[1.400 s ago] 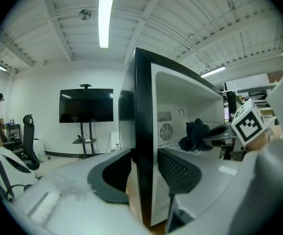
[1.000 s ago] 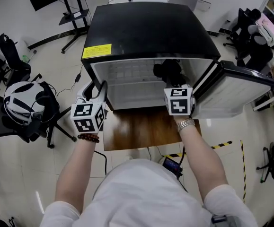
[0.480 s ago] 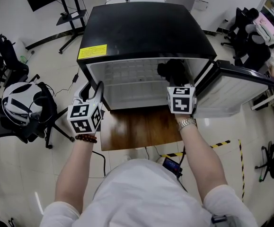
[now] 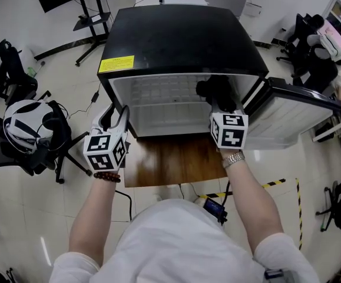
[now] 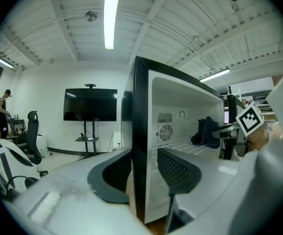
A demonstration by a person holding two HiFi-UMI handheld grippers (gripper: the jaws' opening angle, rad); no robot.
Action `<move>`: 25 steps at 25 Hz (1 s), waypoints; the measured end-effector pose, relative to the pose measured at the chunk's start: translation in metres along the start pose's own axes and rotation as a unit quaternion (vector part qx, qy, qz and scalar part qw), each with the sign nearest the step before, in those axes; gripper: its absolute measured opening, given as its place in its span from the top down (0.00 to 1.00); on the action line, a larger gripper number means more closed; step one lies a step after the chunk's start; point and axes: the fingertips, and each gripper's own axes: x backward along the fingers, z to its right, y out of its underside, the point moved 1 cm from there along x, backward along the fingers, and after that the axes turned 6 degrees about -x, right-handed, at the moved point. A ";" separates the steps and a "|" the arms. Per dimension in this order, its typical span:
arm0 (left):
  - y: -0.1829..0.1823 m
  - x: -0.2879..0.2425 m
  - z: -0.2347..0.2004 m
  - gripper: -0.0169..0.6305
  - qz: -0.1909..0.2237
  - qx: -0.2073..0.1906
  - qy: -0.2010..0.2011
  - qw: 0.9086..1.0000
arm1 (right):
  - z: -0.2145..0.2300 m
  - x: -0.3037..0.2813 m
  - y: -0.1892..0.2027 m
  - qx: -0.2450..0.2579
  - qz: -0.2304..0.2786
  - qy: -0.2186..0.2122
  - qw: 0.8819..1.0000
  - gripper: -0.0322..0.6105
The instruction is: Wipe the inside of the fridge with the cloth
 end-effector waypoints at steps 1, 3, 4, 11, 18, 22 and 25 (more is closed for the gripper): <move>0.001 0.003 0.001 0.72 0.000 0.001 0.002 1.000 | -0.003 0.003 -0.003 -0.004 0.006 -0.014 1.000 0.82; 0.003 0.010 0.005 0.72 0.000 0.002 0.008 1.000 | -0.011 0.010 -0.007 -0.008 0.012 -0.048 0.999 0.82; 0.003 0.014 0.009 0.73 0.001 0.001 0.015 1.000 | -0.016 0.013 -0.008 -0.008 0.013 -0.067 0.998 0.82; -0.004 0.025 0.063 0.81 0.029 -0.010 0.143 0.989 | -0.050 0.046 -0.024 0.007 0.038 -0.226 0.973 0.82; -0.045 0.043 0.150 0.66 0.091 -0.032 0.332 0.938 | -0.086 0.106 -0.039 0.052 0.060 -0.405 0.911 0.82; -0.064 0.057 0.188 0.50 0.103 -0.028 0.421 0.901 | -0.093 0.139 -0.043 0.069 0.054 -0.475 0.875 0.82; -0.075 0.067 0.205 0.44 0.106 -0.014 0.472 0.875 | -0.097 0.162 -0.046 0.082 0.046 -0.521 0.848 0.82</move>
